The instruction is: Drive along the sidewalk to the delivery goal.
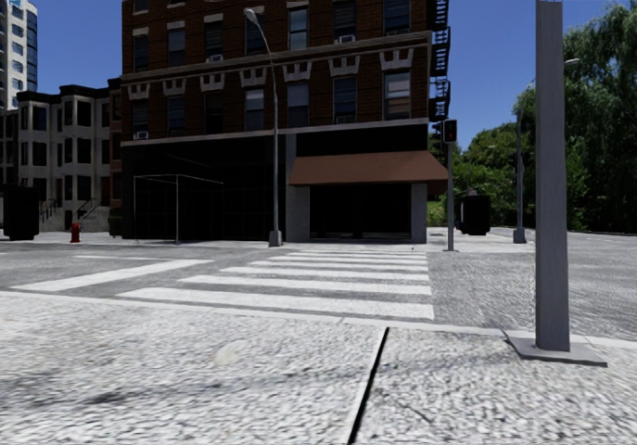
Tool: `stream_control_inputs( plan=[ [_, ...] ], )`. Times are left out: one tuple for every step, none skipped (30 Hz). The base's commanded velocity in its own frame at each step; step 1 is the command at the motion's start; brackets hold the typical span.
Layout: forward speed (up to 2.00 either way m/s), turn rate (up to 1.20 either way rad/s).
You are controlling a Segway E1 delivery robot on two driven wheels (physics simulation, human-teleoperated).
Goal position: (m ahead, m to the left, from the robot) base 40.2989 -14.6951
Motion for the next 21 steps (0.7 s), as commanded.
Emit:
stream_control_inputs(
  plan=[
    [2.0,0.0],
    [2.0,0.0],
    [2.0,0.0],
    [2.0,0.0],
    [2.0,0.0],
    [2.0,0.0],
    [2.0,0.0],
    [2.0,0.0],
    [2.0,0.0],
    [2.0,0.0],
    [2.0,0.0],
    [2.0,0.0],
    [2.0,0.0],
    [2.0,0.0],
    [2.0,0.0],
    [2.0,0.0],
    [2.0,0.0],
    [2.0,0.0],
    [2.0,0.0],
    [2.0,0.0],
    [2.0,-0.01]
  ],
)
